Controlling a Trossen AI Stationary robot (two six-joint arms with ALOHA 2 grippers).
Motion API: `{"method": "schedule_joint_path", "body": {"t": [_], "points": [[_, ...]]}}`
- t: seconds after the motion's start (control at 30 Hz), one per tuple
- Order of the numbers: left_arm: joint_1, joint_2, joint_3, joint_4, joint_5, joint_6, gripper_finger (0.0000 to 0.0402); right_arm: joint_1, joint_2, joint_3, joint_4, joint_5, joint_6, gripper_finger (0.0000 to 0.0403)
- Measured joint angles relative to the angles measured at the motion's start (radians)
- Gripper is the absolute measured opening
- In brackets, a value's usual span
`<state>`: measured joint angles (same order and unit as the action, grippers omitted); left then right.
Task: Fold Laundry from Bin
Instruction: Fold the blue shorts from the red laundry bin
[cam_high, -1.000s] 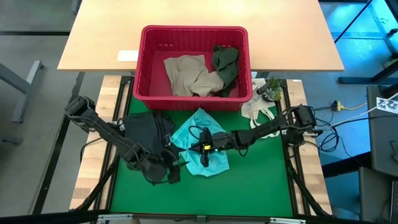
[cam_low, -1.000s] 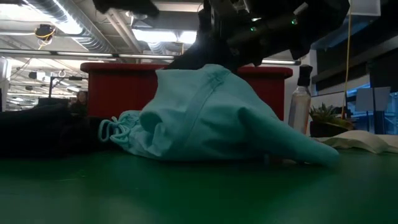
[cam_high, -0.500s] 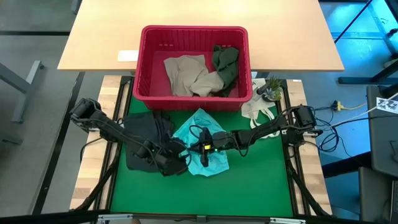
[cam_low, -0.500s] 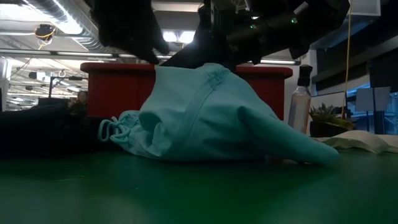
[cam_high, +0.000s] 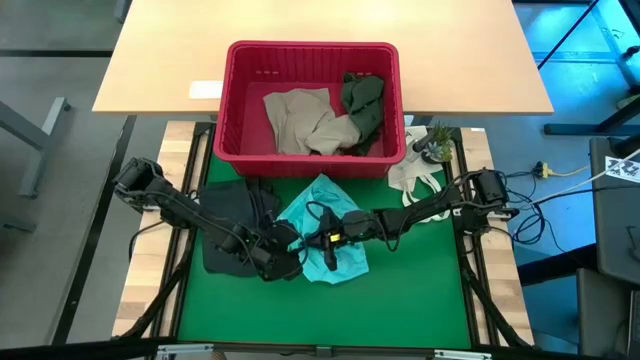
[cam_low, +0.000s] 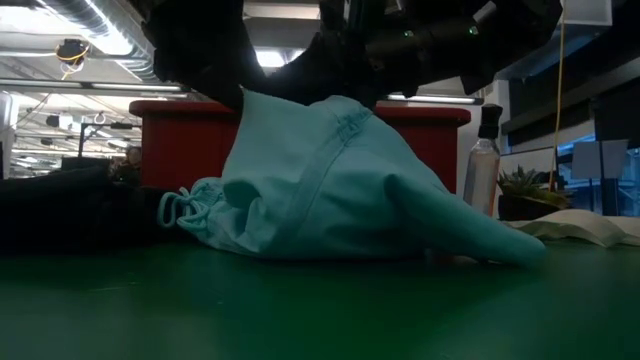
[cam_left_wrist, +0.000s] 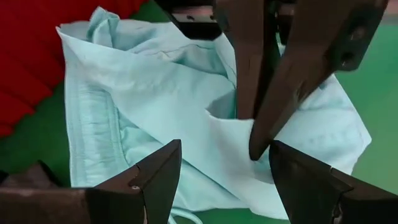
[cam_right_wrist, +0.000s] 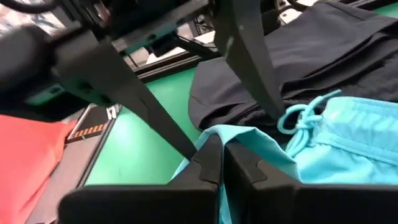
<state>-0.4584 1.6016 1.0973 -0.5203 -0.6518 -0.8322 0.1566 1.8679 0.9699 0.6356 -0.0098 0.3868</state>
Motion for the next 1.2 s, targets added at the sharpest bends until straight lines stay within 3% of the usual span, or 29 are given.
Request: {"method": "schedule_joint_path", "body": {"t": [0.33,0.73,0.93,1.2], "points": [[0.016,0.046,0.0,-0.01,0.034,0.001,0.0221,0.0,0.0,0.0,0.023,-0.011,-0.002,0.0021],[0.018,0.047,0.0,-0.013,0.043,0.004,0.0086,-0.002,-0.029,0.0,-0.003,-0.092,-0.011,0.0143],[0.011,0.047,0.0,-0.023,0.043,0.004,0.0009,0.0,-0.137,0.0,-0.186,-0.116,-0.12,0.0149],[0.015,0.047,0.0,-0.11,0.015,-0.057,0.0002,0.013,-0.293,0.0,-0.59,-0.115,-0.138,0.015]]}}
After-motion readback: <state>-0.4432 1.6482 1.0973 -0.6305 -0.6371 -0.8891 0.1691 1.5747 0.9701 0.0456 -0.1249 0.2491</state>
